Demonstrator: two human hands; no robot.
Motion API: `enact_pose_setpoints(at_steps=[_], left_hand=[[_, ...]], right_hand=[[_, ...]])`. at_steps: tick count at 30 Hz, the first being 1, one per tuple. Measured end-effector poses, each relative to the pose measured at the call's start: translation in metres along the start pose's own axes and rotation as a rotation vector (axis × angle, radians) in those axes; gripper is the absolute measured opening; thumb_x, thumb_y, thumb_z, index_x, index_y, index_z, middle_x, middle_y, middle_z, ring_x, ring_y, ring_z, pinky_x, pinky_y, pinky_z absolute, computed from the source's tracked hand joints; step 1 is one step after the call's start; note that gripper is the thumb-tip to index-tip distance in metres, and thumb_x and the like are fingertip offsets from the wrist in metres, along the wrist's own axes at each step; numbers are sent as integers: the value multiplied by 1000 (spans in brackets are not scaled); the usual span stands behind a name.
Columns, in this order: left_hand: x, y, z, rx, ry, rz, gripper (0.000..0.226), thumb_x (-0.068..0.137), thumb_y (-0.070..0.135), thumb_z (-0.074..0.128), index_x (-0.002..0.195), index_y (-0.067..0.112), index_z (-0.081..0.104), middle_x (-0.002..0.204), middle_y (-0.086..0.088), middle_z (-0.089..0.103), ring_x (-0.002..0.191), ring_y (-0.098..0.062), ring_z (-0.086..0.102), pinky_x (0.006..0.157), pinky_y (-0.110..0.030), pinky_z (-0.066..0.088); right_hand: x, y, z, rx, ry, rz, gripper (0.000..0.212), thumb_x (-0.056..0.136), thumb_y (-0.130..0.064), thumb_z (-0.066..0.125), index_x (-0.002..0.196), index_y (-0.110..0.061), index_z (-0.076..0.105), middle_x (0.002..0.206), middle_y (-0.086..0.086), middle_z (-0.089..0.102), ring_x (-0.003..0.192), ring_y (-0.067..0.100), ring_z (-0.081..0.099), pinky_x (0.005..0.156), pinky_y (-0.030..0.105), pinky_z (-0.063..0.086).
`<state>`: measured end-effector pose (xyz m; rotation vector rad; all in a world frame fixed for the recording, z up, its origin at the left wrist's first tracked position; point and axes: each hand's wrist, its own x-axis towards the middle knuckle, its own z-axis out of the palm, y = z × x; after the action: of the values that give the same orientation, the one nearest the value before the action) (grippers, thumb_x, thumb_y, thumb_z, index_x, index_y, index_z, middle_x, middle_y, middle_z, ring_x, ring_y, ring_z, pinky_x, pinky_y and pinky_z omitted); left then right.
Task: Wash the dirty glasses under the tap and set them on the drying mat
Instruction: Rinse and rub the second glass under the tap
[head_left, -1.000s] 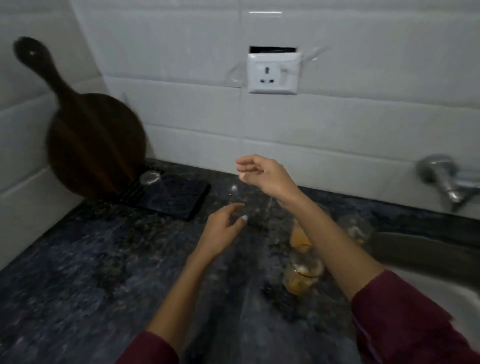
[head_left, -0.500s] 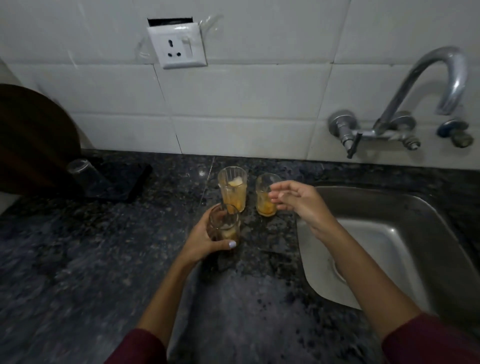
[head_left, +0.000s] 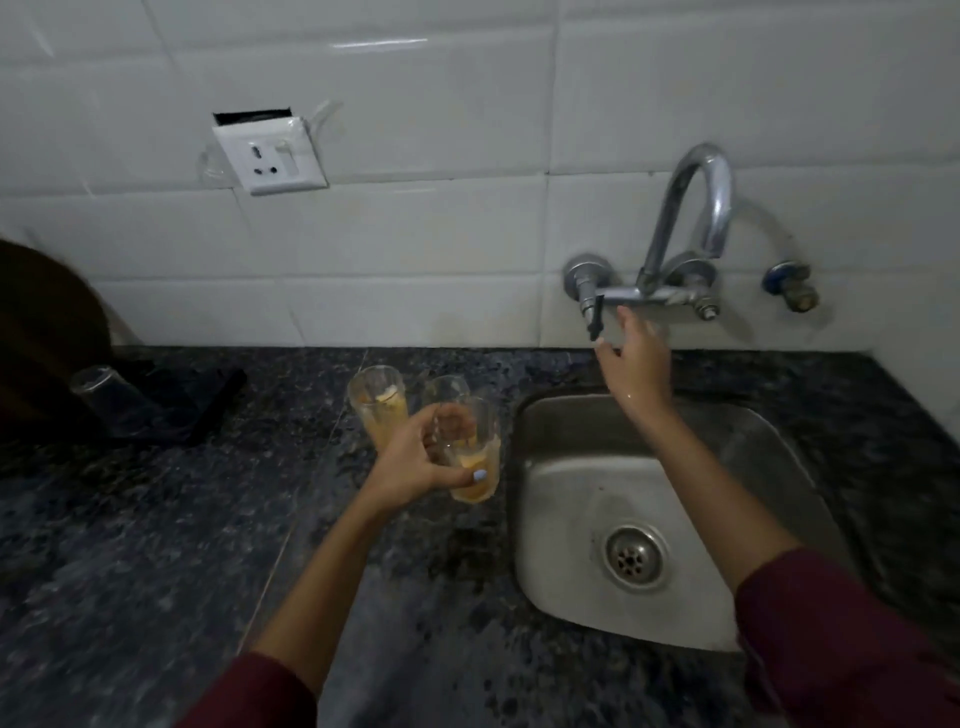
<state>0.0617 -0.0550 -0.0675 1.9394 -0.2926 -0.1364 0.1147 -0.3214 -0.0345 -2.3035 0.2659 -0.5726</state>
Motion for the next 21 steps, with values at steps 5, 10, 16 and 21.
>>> enact_pose_setpoints(at_steps=[5, 10, 16, 21], left_hand=[[37, 20, 55, 10, -53, 21, 61, 59, 7, 89, 113, 12, 60, 106, -1, 68, 96, -10, 64, 80, -12, 50], [59, 14, 81, -53, -90, -2, 58, 62, 5, 87, 110, 21, 58, 99, 12, 66, 89, 0, 63, 74, -10, 49], [70, -3, 95, -155, -143, -94, 60, 64, 2, 84, 114, 20, 56, 101, 5, 66, 88, -3, 64, 69, -13, 51], [76, -3, 105, -162, -215, -88, 60, 63, 6, 85, 112, 26, 56, 101, 9, 65, 91, -2, 62, 67, -10, 49]], right_hand=[[47, -7, 7, -308, -190, 32, 61, 91, -32, 54, 137, 1, 31, 136, 23, 45, 120, 40, 48, 93, 46, 43], [57, -2, 20, -453, -85, -40, 29, 95, -12, 40, 121, 0, 45, 113, 24, 62, 101, 41, 59, 72, 41, 43], [57, 1, 24, -605, -83, -210, 41, 95, -8, 35, 136, -4, 32, 102, 21, 66, 89, 39, 63, 62, 39, 40], [50, 3, 15, -589, -173, -237, 59, 96, -19, 43, 146, -11, 13, 111, 21, 62, 91, 36, 61, 69, 42, 48]])
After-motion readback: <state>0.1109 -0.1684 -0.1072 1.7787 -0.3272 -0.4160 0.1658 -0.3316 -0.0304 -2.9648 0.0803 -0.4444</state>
